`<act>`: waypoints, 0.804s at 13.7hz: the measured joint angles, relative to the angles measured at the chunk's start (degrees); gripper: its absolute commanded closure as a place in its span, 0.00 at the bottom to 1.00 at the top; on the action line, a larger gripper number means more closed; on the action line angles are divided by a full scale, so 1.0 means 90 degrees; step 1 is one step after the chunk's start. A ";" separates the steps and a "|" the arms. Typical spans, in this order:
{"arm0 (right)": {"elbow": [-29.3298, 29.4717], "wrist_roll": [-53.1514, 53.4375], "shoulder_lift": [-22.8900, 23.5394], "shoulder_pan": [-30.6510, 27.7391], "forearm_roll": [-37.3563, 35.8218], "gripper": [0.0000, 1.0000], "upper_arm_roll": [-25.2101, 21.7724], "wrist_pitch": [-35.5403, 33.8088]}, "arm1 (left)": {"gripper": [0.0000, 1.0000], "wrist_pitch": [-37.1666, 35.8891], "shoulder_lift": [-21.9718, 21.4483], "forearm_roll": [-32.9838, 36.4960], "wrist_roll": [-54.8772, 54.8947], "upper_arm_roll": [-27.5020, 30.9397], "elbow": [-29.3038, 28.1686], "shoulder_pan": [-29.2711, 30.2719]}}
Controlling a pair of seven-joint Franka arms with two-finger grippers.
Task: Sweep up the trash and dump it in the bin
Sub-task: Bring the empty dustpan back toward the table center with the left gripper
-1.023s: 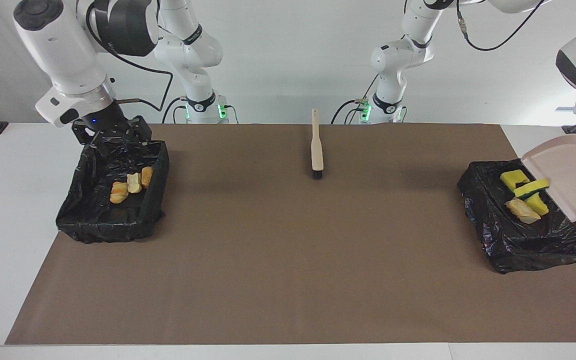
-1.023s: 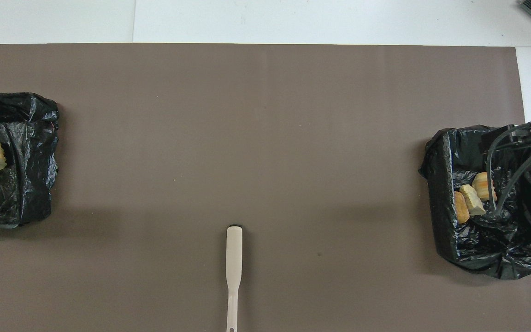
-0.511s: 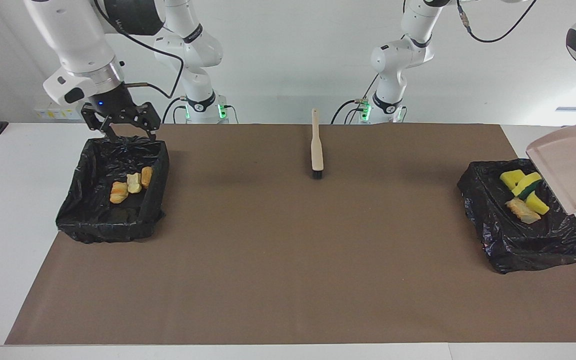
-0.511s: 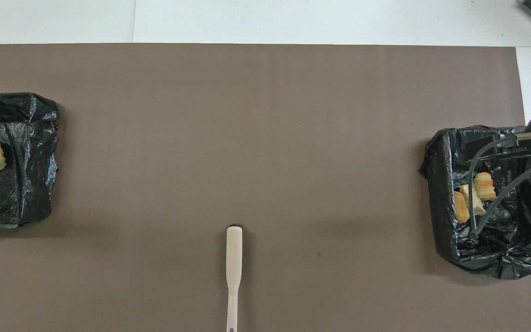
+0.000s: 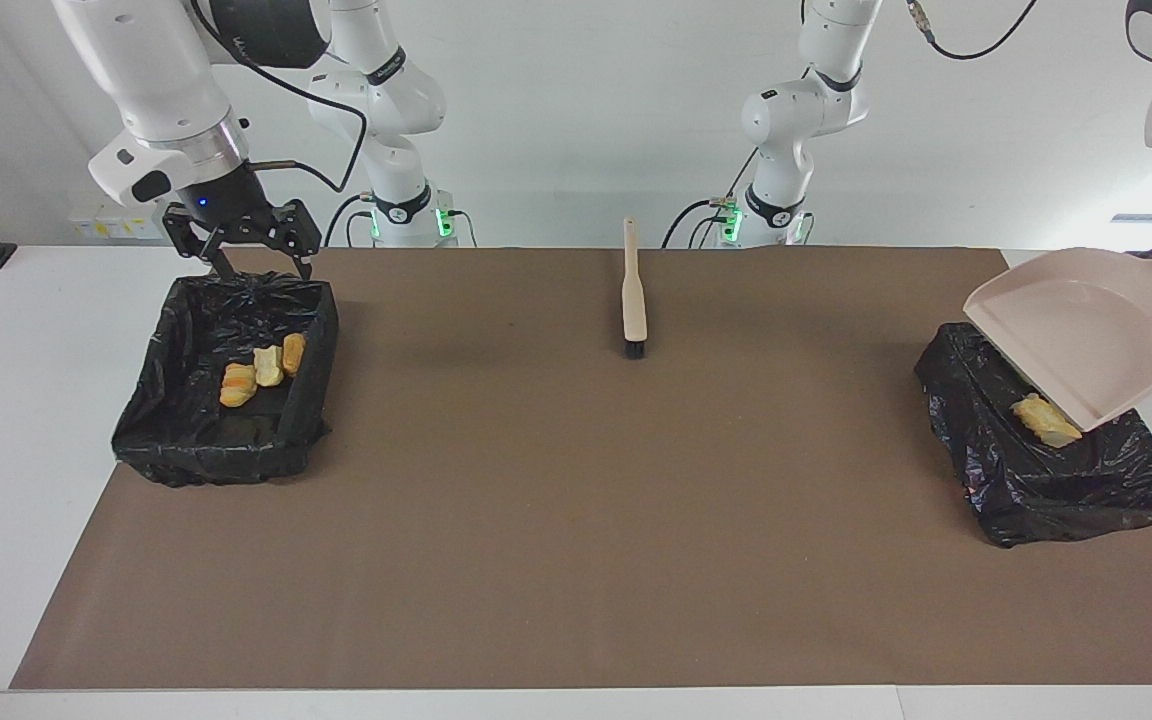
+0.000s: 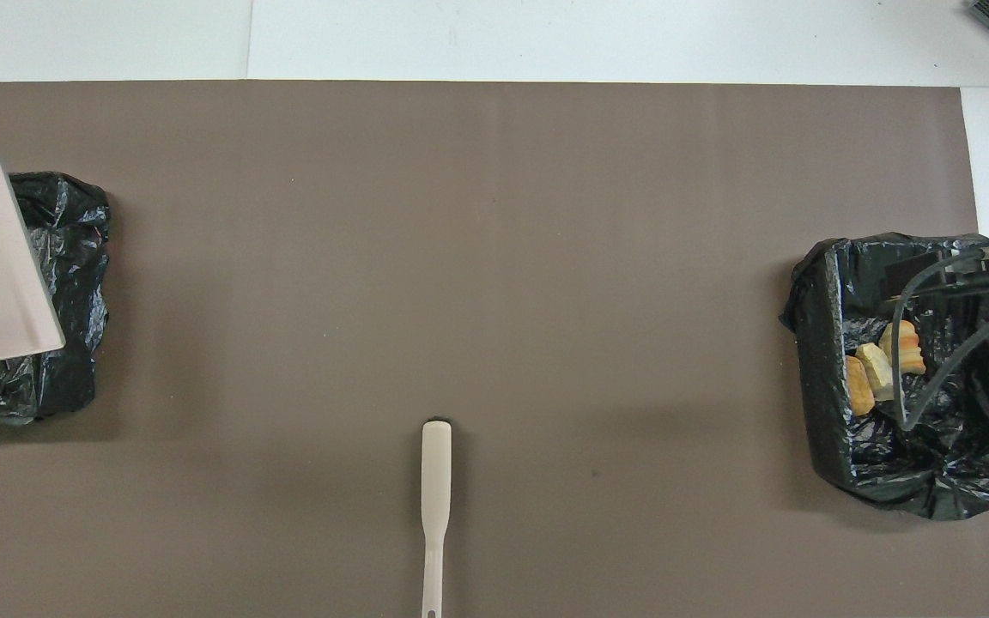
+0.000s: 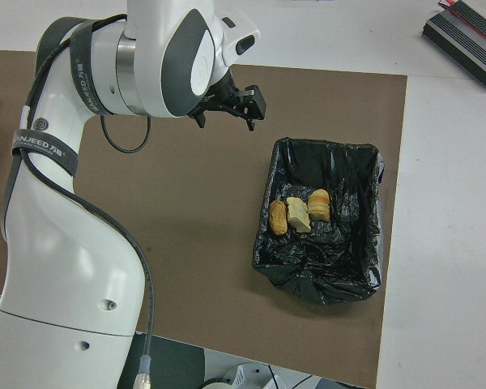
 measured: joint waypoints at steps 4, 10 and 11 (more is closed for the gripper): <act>-0.0011 0.0000 0.0000 0.0005 0.0000 0.00 0.0006 0.0003 | 1.00 -0.0943 -0.0097 -0.0722 -0.2144 -0.0435 -0.0108 -0.0632; -0.0019 -0.0006 0.0000 0.0004 0.0000 0.00 0.0005 0.0003 | 1.00 -0.0885 -0.0582 -0.2027 -0.6096 -0.0506 -0.1103 -0.2142; -0.0020 -0.0006 0.0000 0.0004 0.0000 0.00 0.0004 0.0003 | 1.00 -0.0621 -0.0584 -0.2274 -0.6889 -0.0511 -0.1297 -0.2387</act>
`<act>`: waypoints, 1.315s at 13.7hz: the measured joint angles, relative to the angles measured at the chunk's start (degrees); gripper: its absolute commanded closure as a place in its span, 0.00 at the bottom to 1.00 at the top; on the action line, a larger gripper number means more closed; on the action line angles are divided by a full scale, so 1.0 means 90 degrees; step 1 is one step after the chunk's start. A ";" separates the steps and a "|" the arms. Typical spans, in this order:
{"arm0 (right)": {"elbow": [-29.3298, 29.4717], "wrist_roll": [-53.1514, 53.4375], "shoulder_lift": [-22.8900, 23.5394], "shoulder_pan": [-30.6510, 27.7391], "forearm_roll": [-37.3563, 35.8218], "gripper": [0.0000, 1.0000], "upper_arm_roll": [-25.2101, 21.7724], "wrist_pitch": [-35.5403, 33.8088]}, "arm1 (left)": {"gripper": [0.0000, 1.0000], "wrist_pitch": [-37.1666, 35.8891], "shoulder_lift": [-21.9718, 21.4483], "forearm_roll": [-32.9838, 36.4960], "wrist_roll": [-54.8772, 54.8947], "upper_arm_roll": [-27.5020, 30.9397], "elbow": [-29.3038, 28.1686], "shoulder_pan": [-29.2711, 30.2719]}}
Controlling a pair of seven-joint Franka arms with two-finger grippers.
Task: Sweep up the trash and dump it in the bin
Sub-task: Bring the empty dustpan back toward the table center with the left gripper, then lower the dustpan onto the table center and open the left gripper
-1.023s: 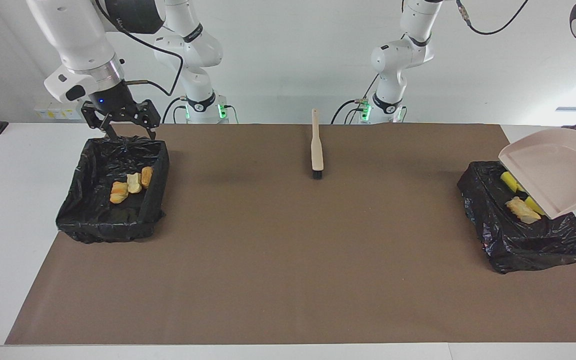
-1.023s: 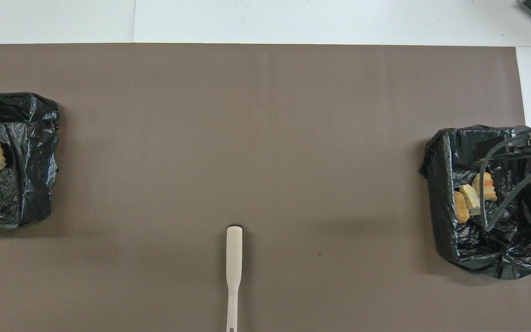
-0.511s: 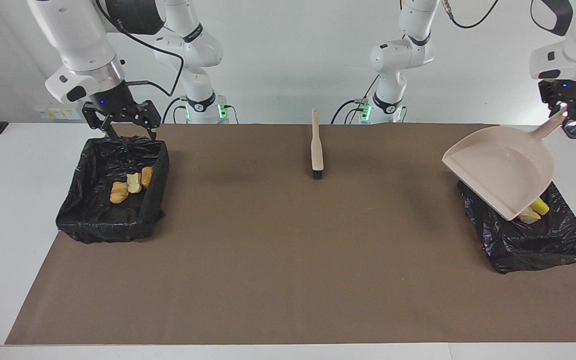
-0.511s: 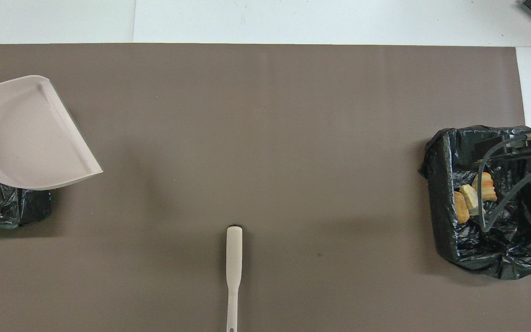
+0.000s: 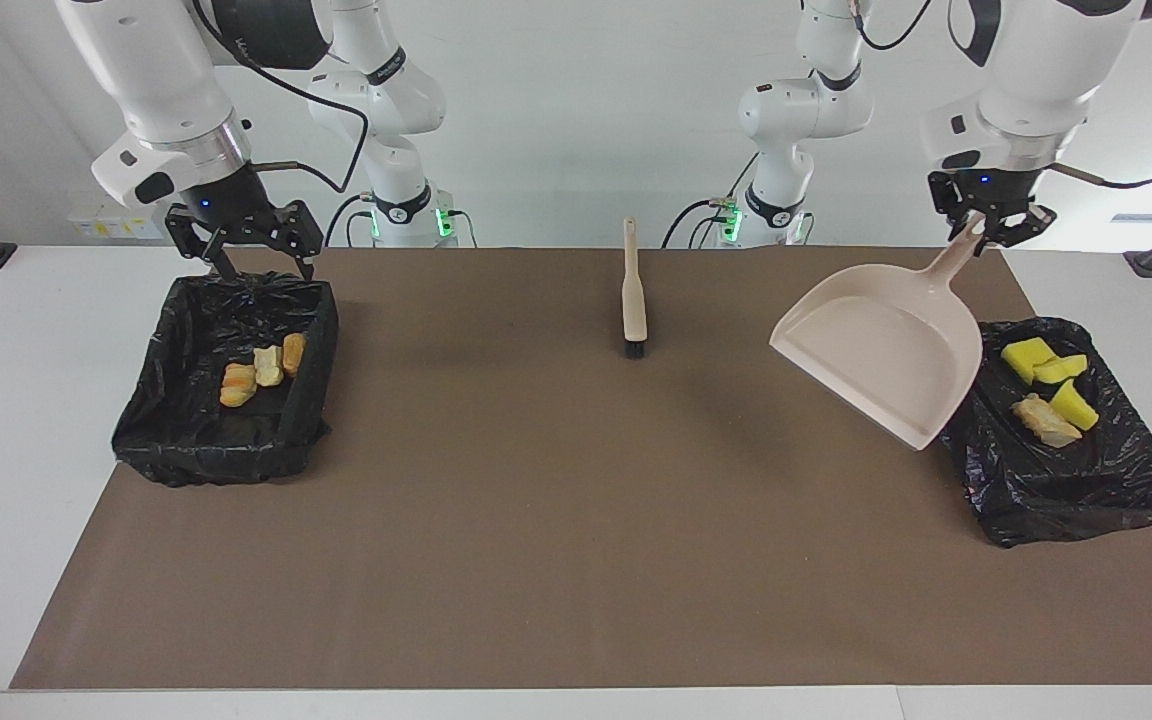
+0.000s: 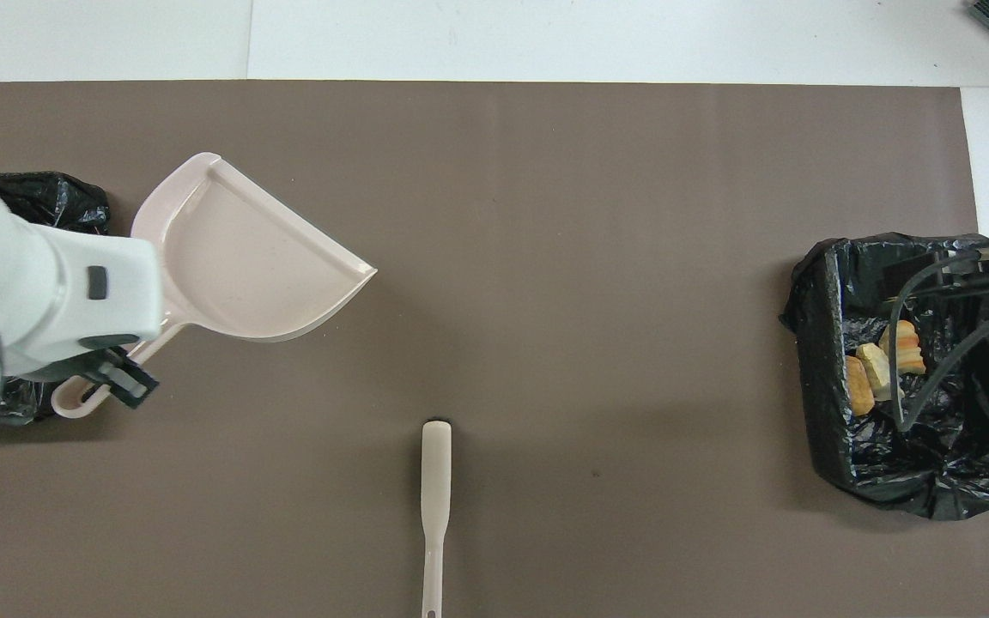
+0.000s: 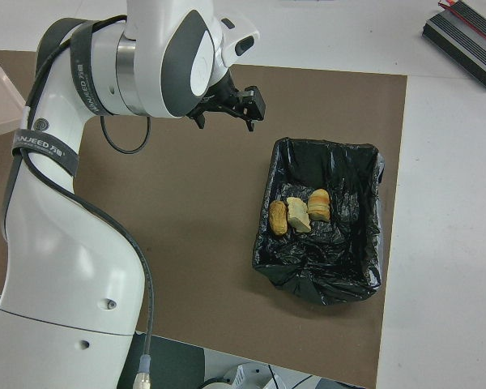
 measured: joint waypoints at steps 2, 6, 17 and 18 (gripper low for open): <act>0.0000 0.0000 0.0000 0.0000 0.0000 0.00 0.0001 0.0000 | 1.00 0.0767 0.0008 -0.0431 -0.1554 -0.0001 -0.0481 -0.0457; 0.0000 0.0000 0.0000 0.0000 0.0002 0.00 0.0001 0.0000 | 1.00 0.2084 0.0055 -0.0863 -0.3067 0.0004 -0.1221 -0.1166; 0.0000 0.0000 0.0000 0.0000 0.0002 0.00 0.0000 0.0000 | 1.00 0.4545 0.1798 -0.0900 -0.4175 0.0013 -0.1608 -0.1581; 0.0000 0.0000 0.0000 0.0000 0.0002 0.00 0.0000 0.0000 | 1.00 0.4554 0.1797 -0.0900 -0.4207 0.0013 -0.1602 -0.1581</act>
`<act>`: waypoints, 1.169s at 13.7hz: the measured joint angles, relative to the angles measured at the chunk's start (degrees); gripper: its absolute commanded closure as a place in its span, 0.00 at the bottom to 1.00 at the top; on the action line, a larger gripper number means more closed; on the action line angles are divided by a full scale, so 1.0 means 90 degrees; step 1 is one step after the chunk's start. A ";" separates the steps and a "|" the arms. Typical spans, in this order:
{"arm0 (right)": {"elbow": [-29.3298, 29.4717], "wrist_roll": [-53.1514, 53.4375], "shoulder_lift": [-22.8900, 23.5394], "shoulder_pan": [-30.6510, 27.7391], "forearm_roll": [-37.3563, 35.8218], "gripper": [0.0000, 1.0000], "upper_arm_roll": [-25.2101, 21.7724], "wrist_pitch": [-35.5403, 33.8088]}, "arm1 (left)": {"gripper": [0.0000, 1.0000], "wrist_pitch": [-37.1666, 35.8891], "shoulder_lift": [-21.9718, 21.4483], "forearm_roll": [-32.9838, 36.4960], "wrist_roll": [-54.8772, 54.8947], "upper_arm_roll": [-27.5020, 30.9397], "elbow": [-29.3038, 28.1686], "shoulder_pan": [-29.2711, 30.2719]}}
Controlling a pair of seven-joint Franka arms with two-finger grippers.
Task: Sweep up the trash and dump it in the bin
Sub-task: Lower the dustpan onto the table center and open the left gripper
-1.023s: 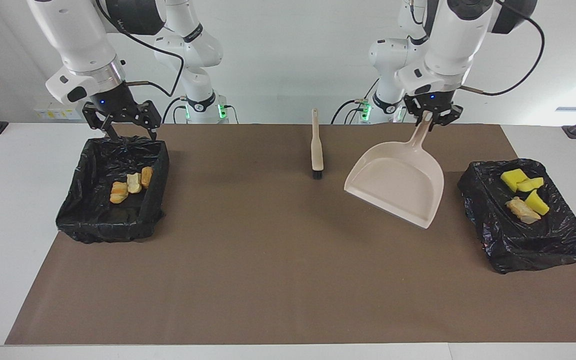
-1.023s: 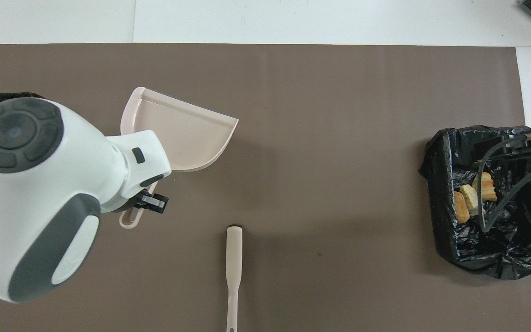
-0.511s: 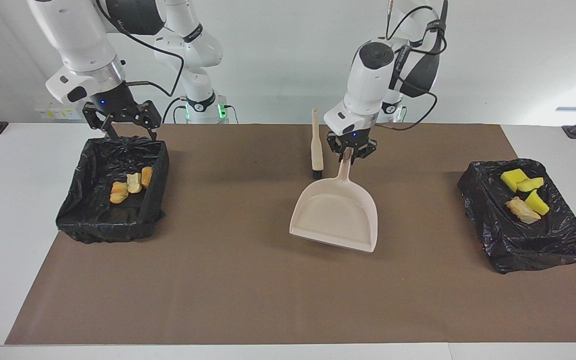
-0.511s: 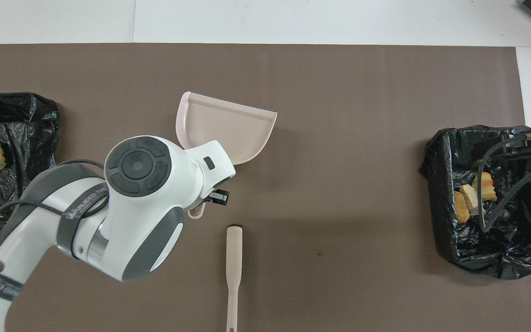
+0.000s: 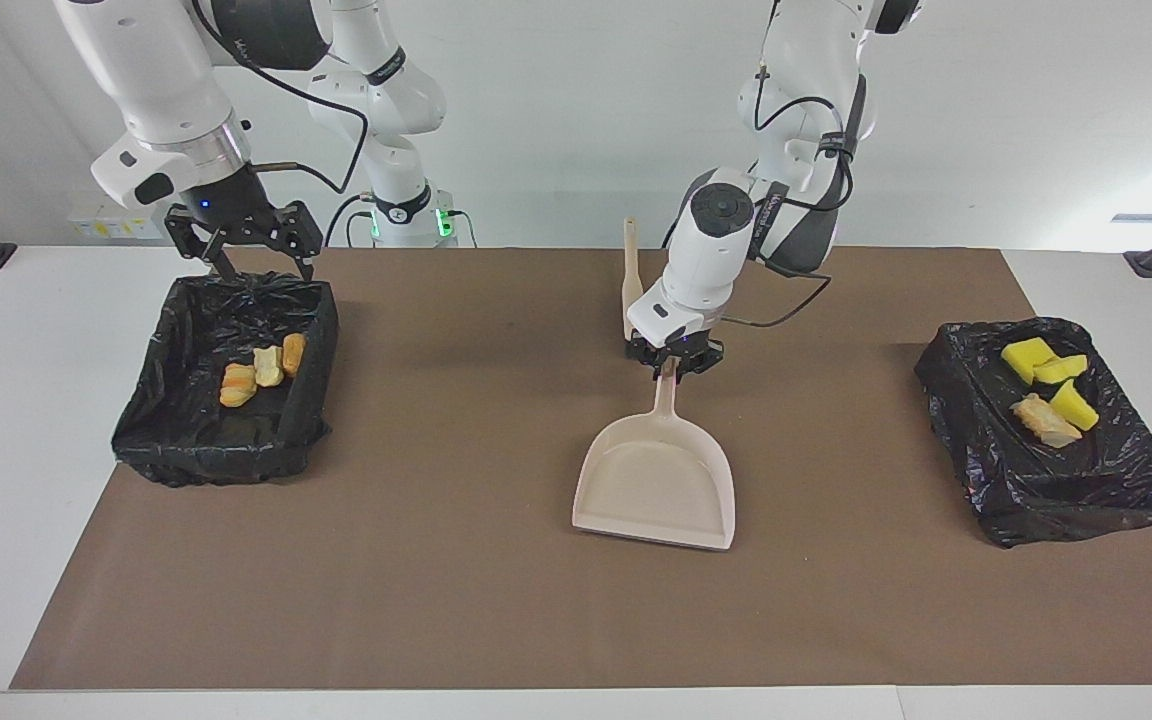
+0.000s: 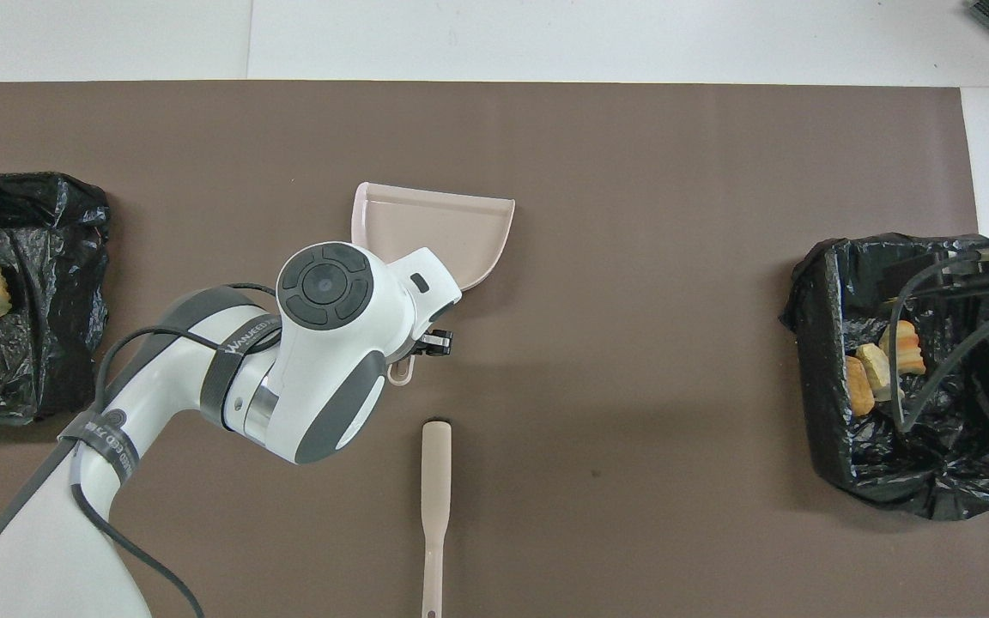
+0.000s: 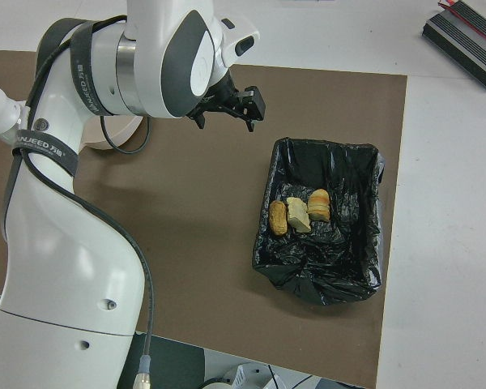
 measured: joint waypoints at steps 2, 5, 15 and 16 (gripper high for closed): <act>0.0000 0.0000 0.0000 0.0000 0.0000 0.00 0.0000 0.0000 | 1.00 0.0086 0.0004 -0.0002 -0.0273 -0.0002 0.0008 -0.0021; 0.0000 0.0000 0.0000 0.0000 0.0000 0.00 0.0000 0.0000 | 1.00 0.0209 0.0069 -0.0002 -0.0622 -0.0004 0.0007 -0.0180; 0.0000 0.0000 0.0000 0.0000 0.0000 0.00 0.0000 0.0000 | 0.00 0.0140 0.0140 -0.0002 -0.0725 0.0015 0.0078 -0.0237; 0.0000 0.0000 0.0000 0.0000 0.0000 0.00 0.0000 0.0000 | 0.00 -0.0026 0.0125 -0.0002 -0.0733 0.0030 0.0152 -0.0236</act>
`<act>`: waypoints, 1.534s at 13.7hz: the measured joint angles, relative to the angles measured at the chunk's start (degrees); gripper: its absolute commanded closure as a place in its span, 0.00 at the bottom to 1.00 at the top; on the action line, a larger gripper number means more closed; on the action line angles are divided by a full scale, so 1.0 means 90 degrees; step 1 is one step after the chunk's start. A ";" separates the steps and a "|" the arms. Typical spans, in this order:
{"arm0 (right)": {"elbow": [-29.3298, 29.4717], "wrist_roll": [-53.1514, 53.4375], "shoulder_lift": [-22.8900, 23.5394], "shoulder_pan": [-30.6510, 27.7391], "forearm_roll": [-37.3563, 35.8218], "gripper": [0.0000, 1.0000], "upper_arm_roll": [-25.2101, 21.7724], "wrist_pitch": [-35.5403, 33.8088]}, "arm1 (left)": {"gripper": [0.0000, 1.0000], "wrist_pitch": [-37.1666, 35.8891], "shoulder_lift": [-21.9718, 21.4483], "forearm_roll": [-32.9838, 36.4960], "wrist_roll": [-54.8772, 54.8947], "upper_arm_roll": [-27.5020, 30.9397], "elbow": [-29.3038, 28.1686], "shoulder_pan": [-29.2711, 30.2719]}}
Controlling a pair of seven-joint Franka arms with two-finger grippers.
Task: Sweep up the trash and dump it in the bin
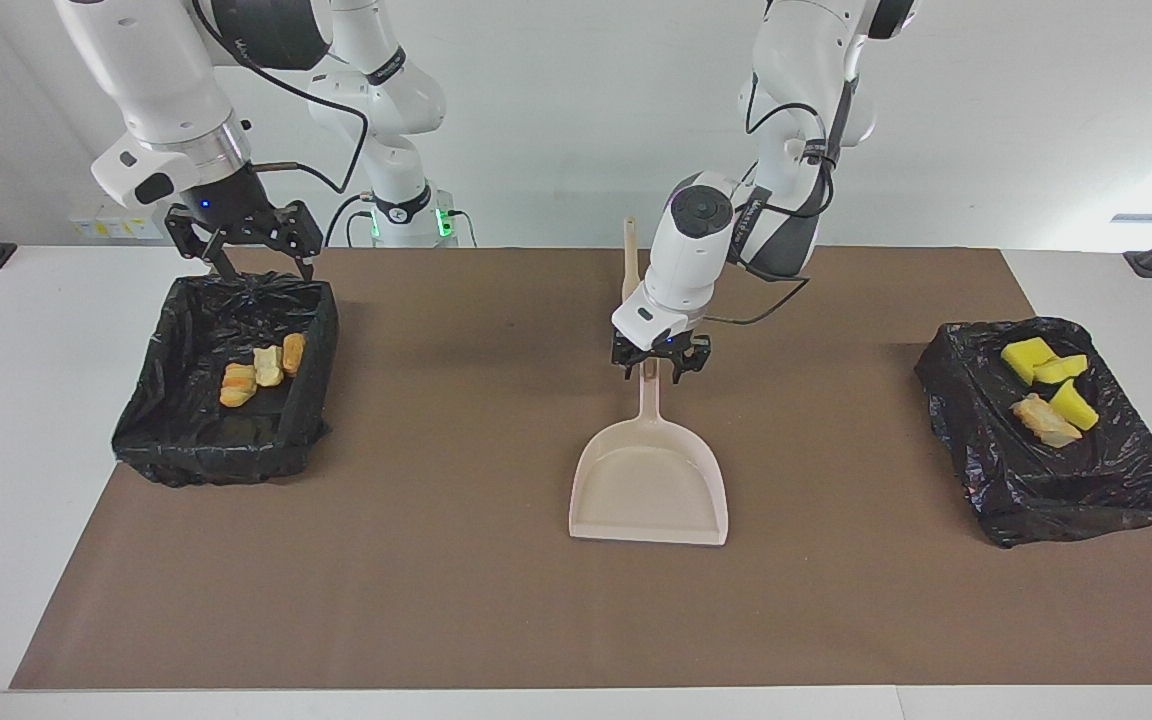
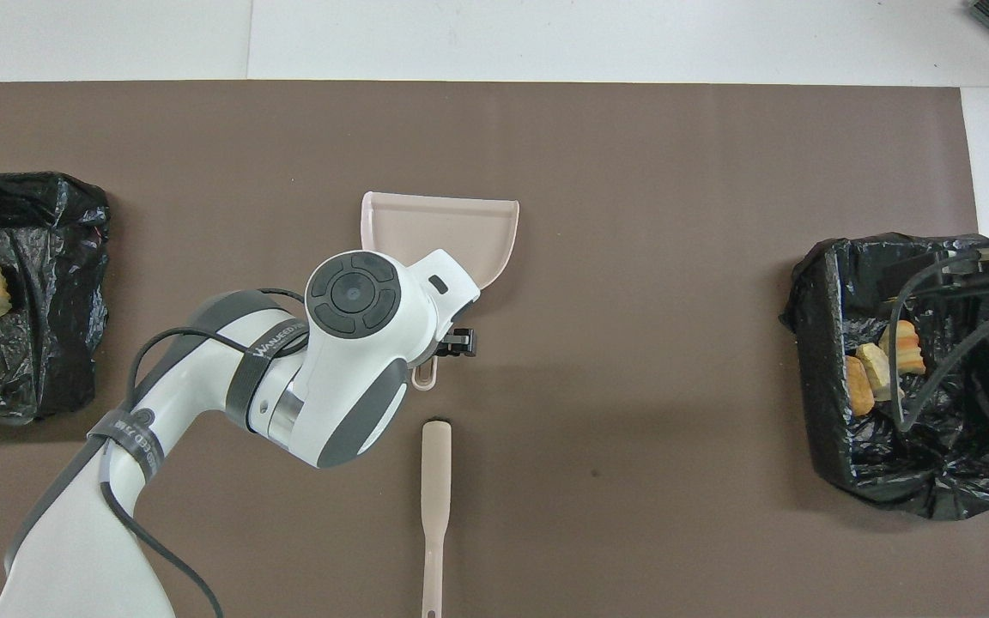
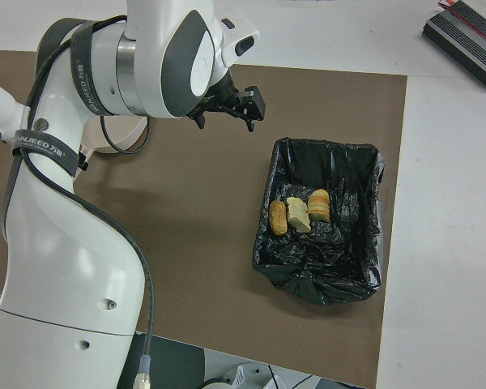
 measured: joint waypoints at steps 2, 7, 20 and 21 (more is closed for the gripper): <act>0.0000 0.0000 0.0000 0.0000 0.0000 0.00 0.0000 0.0000 | 0.00 -0.0306 -0.0050 0.0002 -0.0001 0.0059 0.0176 0.0002; 0.0000 0.0000 0.0000 0.0000 0.0000 0.00 0.0000 0.0000 | 0.00 -0.0930 -0.0557 0.0013 0.0688 0.0231 0.0314 0.0636; 0.0000 0.0000 0.0000 0.0000 0.0000 0.00 0.0000 0.0000 | 0.00 -0.3330 -0.1728 0.0012 0.3776 0.0345 0.1246 0.3101; 0.0000 0.0000 0.0000 0.0000 0.0000 0.00 0.0000 0.0000 | 0.00 -0.3725 -0.1808 0.0012 0.3791 0.0379 0.1553 0.3103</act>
